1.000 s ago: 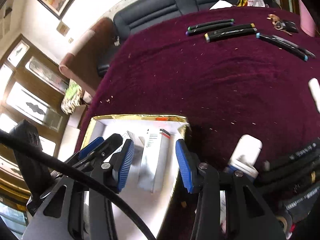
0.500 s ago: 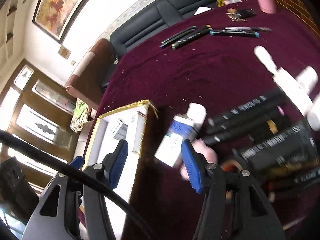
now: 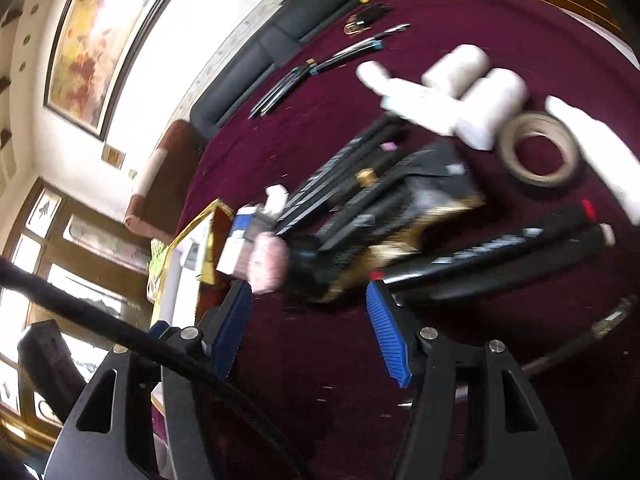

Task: Organize objects
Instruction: 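Withdraw both grippers from the tray back toward the cluttered pile, then grasp the blue-and-white medicine box with the left gripper and lift it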

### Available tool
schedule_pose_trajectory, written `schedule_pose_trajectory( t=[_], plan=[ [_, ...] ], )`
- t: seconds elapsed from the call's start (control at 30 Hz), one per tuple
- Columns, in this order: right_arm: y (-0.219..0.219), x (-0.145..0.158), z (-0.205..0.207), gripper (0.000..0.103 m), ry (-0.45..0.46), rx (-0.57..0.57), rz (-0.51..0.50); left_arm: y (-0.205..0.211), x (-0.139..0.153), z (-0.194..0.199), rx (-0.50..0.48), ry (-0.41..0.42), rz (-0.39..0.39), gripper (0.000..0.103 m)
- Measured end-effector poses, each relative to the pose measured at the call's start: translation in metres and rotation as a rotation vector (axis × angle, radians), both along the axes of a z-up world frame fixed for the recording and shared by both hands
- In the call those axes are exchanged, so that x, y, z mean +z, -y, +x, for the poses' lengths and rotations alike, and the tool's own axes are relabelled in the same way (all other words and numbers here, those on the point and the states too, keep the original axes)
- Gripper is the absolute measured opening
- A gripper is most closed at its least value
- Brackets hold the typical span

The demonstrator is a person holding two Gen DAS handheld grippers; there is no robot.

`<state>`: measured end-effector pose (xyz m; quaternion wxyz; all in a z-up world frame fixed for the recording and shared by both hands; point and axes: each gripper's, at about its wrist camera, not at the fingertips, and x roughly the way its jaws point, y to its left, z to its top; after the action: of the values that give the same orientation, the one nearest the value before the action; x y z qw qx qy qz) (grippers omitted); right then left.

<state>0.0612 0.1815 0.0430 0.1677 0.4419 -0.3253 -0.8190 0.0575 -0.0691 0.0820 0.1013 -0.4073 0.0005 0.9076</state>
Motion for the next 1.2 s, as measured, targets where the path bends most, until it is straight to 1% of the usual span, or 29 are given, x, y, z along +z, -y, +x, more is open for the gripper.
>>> schedule_pose_trajectory(
  t=[0.07, 0.17, 0.37, 0.4, 0.5, 0.53, 0.6, 0.7, 0.8, 0.83, 0.9, 1.03, 1.1, 1.2],
  plan=[
    [-0.011, -0.003, 0.002, 0.059, -0.005, -0.020, -0.003, -0.001, -0.007, -0.003, -0.003, 0.021, 0.012, 0.064],
    [-0.021, -0.005, 0.002, 0.060, -0.037, -0.034, 0.013, -0.002, -0.015, -0.010, -0.004, 0.031, 0.021, 0.064],
    [-0.018, -0.007, 0.000, 0.061, -0.102, -0.001, 0.063, -0.019, -0.024, -0.030, -0.023, 0.041, -0.012, 0.064],
    [-0.017, -0.008, -0.001, 0.061, -0.105, 0.005, 0.074, -0.021, -0.023, -0.034, -0.017, 0.036, -0.023, 0.064],
    [-0.016, -0.009, -0.002, 0.063, -0.117, 0.026, 0.072, -0.018, -0.012, -0.048, 0.038, -0.021, -0.035, 0.064],
    [-0.019, -0.012, 0.000, 0.063, -0.120, 0.032, 0.065, -0.017, -0.006, -0.056, 0.054, -0.049, -0.059, 0.064],
    [-0.019, -0.013, 0.000, 0.064, -0.122, 0.035, 0.053, -0.019, -0.003, -0.070, 0.063, -0.072, -0.112, 0.064],
    [-0.021, -0.014, 0.002, 0.067, -0.126, 0.040, 0.031, -0.025, -0.011, -0.088, 0.057, -0.046, -0.177, 0.064],
    [-0.023, -0.014, 0.002, 0.067, -0.126, 0.040, 0.015, -0.034, -0.027, -0.104, 0.052, -0.002, -0.250, 0.064],
    [-0.023, -0.015, 0.002, 0.068, -0.126, 0.041, 0.012, -0.036, -0.031, -0.108, 0.049, 0.008, -0.258, 0.064],
    [-0.024, -0.015, 0.002, 0.068, -0.127, 0.041, 0.007, -0.038, -0.033, -0.112, 0.053, 0.002, -0.256, 0.064],
    [-0.023, -0.015, 0.002, 0.069, -0.129, 0.042, 0.008, -0.043, -0.031, -0.113, 0.055, 0.004, -0.291, 0.064],
    [-0.023, -0.015, 0.002, 0.069, -0.131, 0.043, 0.009, -0.039, -0.024, -0.108, 0.041, -0.015, -0.248, 0.064],
    [-0.022, -0.014, 0.002, 0.070, -0.133, 0.043, 0.013, -0.035, -0.020, -0.108, 0.042, -0.035, -0.260, 0.064]
  ],
)
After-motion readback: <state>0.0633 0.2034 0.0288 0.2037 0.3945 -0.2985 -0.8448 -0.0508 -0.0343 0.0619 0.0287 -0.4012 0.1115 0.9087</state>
